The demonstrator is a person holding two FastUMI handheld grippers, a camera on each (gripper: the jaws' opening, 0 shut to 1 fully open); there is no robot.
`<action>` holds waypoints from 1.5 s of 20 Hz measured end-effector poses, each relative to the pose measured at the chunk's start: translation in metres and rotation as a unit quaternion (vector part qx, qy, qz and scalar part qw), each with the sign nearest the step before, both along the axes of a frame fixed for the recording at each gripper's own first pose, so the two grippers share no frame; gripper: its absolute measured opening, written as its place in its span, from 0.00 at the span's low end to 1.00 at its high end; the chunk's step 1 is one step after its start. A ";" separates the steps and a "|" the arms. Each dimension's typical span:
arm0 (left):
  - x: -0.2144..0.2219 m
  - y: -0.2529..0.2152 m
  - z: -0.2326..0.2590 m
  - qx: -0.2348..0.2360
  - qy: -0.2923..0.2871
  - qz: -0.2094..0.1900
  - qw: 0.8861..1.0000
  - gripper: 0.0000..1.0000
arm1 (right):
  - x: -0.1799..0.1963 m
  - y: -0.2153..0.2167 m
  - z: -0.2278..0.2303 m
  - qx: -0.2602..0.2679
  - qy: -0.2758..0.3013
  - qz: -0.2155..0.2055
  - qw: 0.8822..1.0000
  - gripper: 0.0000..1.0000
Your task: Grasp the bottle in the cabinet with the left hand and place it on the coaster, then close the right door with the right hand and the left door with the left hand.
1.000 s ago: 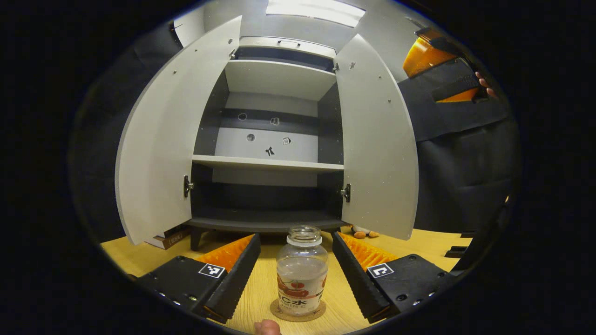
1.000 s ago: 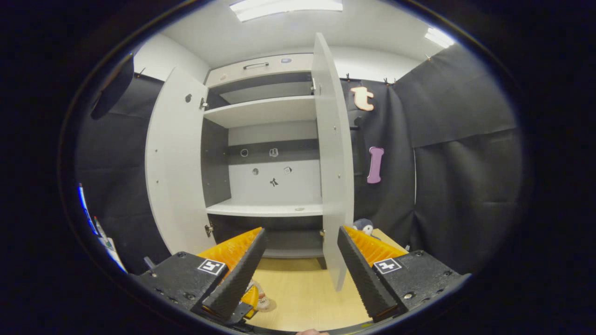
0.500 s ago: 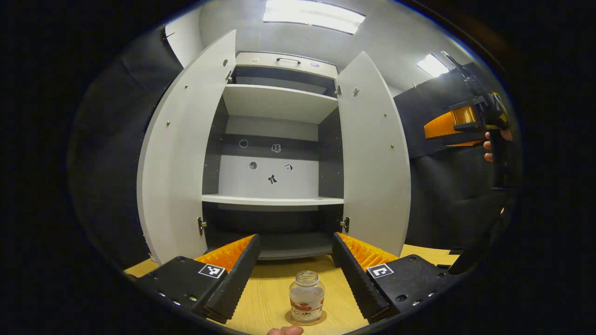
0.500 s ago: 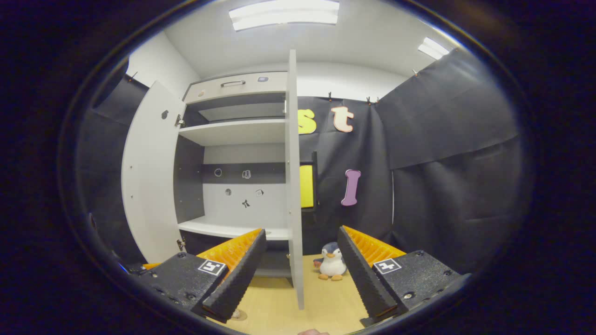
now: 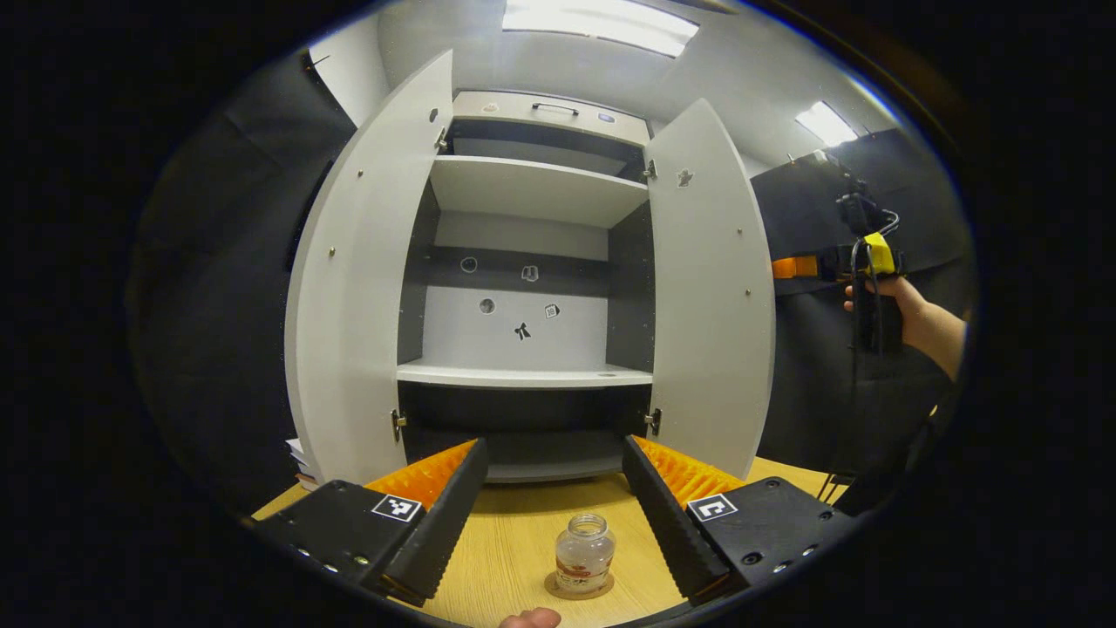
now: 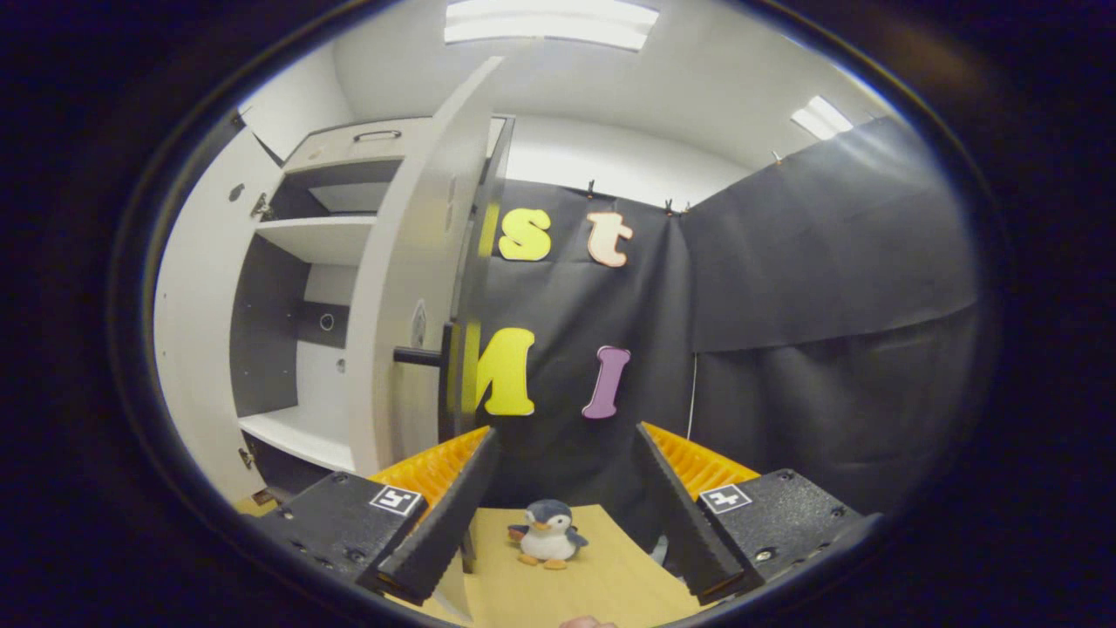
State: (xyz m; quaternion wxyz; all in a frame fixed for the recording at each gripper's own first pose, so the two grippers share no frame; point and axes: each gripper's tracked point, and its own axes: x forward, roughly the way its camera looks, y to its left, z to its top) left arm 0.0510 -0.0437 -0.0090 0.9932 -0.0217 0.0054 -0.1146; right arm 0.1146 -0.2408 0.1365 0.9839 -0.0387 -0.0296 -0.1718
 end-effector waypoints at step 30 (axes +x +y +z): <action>-0.004 0.093 0.016 -0.006 0.001 0.116 0.993 0.95 | -0.013 0.199 -0.057 -0.019 0.006 0.165 0.986 0.96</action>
